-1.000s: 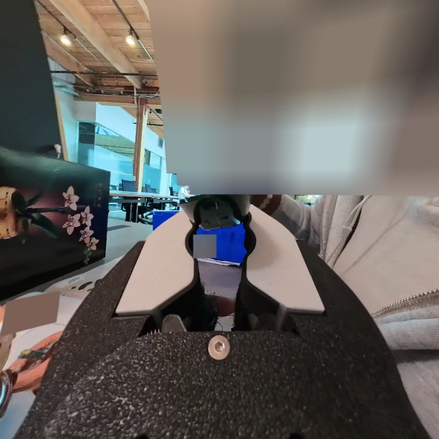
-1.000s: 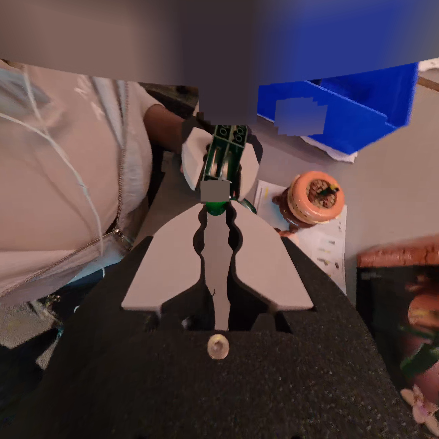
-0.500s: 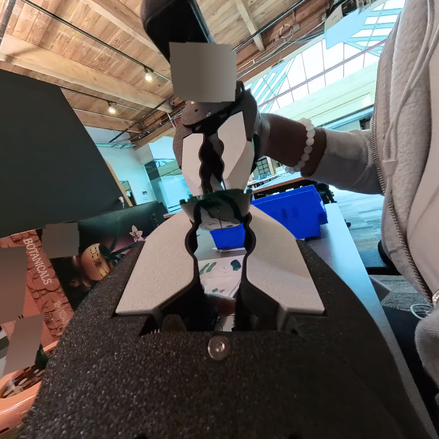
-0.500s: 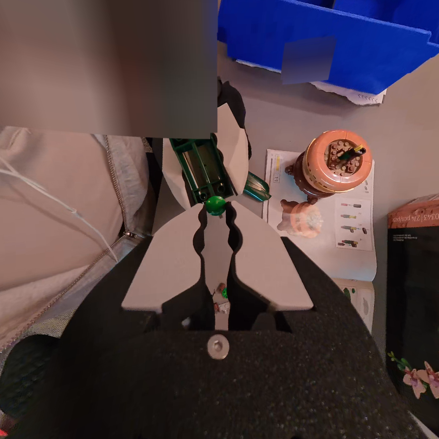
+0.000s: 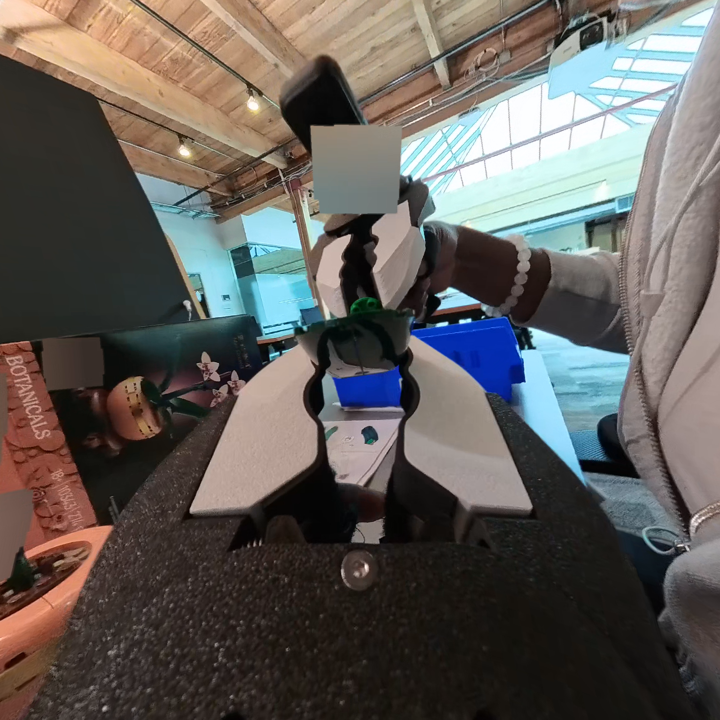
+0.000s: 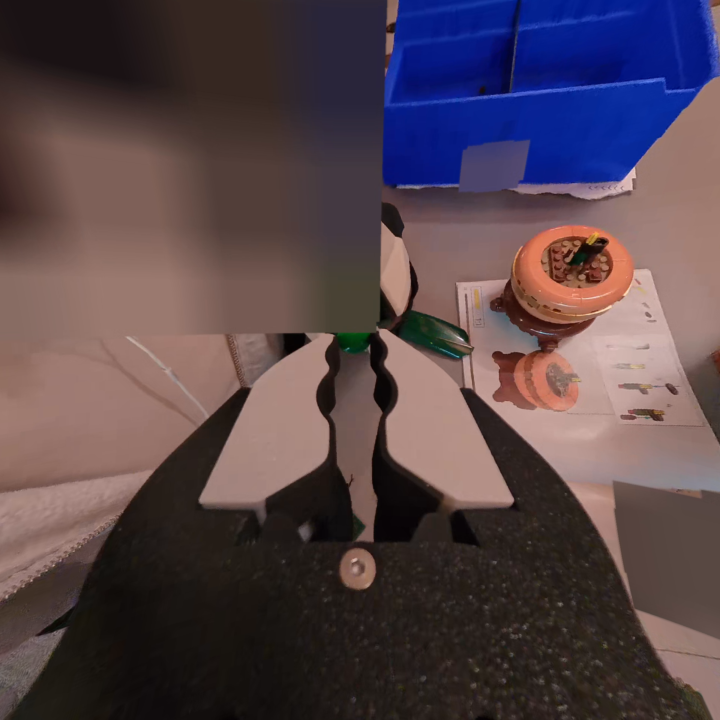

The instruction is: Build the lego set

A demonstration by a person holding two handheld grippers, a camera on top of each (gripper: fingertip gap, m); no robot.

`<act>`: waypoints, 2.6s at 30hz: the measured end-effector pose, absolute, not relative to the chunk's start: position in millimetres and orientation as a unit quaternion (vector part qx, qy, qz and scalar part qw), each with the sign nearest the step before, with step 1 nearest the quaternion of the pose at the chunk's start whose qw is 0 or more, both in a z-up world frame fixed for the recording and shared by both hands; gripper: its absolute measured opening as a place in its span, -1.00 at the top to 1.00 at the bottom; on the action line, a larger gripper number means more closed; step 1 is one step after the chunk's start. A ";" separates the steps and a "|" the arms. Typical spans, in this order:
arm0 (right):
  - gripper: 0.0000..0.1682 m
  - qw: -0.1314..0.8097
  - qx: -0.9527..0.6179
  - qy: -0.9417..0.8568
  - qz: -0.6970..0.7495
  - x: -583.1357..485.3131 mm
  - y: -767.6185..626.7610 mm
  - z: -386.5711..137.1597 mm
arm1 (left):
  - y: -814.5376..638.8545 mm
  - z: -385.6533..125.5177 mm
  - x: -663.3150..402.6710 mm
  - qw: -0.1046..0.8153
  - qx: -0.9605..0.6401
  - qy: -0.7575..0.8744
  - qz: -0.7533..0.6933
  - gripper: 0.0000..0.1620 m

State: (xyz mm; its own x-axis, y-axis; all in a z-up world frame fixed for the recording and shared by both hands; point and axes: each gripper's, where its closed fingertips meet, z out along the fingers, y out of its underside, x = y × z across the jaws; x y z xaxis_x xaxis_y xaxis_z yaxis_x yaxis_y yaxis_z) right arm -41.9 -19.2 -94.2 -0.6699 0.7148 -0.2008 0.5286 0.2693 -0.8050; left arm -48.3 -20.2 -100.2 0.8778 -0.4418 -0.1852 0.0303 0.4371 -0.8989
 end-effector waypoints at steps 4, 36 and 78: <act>0.83 0.112 -0.379 -0.763 0.511 -44.7 -19.9 -82.3 | -22.2 -97.1 -50.8 0.826 -0.503 0.182 -0.179 0.57; 0.82 0.142 -0.347 -0.792 0.483 -53.1 -28.9 -103.7 | -24.5 -95.1 -48.9 0.819 -0.498 0.164 -0.234 0.57; 0.79 0.127 -0.333 -0.840 0.408 -51.2 -33.1 -104.3 | -27.2 -92.7 -46.4 0.822 -0.487 0.166 -0.243 0.57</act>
State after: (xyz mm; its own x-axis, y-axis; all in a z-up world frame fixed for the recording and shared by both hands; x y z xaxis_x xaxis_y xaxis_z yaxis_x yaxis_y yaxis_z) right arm -51.2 -33.1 -104.3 -0.7462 0.6632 -0.0584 0.4557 0.4449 -0.7710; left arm -46.4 -27.2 -92.7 0.8264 -0.5618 -0.0371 0.2377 0.4079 -0.8816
